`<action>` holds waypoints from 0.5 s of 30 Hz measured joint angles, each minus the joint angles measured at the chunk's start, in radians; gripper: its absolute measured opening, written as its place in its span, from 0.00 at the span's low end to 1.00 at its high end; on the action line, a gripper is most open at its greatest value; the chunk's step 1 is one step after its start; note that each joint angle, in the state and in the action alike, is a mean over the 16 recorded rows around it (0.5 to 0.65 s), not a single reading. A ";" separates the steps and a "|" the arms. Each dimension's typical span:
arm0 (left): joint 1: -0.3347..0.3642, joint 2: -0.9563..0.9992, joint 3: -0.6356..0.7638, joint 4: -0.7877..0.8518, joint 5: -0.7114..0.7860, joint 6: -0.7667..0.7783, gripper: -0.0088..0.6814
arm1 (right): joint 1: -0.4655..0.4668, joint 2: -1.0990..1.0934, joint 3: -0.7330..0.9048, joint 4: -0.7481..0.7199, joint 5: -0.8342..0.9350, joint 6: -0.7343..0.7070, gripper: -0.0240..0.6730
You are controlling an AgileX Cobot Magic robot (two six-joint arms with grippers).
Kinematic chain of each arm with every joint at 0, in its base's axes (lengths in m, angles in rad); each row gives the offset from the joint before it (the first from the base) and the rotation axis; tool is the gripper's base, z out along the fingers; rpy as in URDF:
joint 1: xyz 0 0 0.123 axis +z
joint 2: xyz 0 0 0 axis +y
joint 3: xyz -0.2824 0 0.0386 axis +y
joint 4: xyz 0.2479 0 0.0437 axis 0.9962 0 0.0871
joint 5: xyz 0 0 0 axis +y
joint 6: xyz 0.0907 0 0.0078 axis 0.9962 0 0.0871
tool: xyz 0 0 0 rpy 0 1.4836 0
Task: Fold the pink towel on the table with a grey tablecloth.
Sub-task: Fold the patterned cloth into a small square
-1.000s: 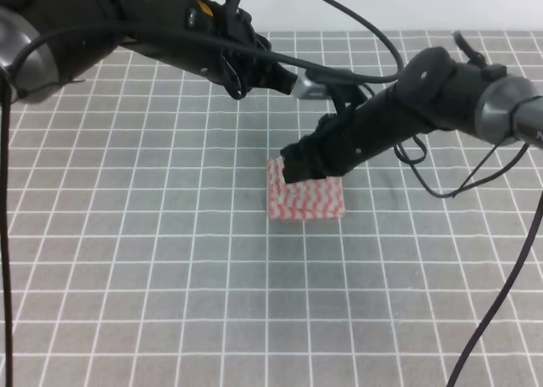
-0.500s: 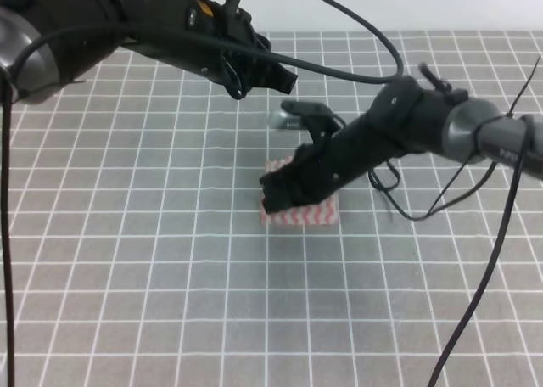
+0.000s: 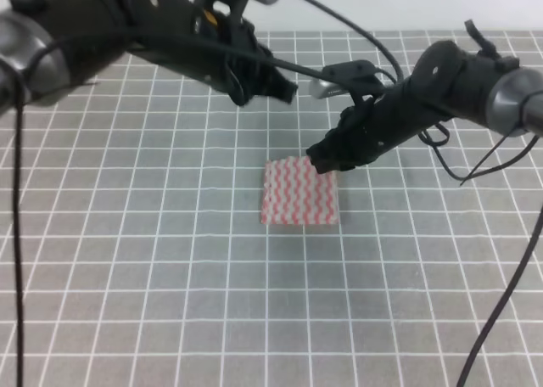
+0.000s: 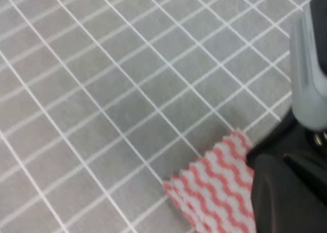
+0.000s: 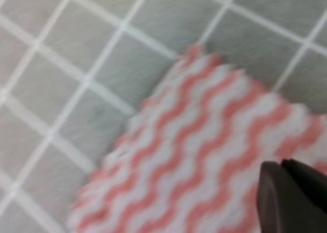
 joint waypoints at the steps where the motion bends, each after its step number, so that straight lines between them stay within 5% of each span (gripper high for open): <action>1: 0.000 0.008 0.000 -0.003 0.004 0.002 0.01 | -0.004 0.006 0.000 -0.006 -0.006 0.000 0.01; 15: 0.000 0.121 0.000 -0.095 0.103 0.084 0.01 | -0.023 -0.009 -0.001 -0.012 0.014 0.004 0.01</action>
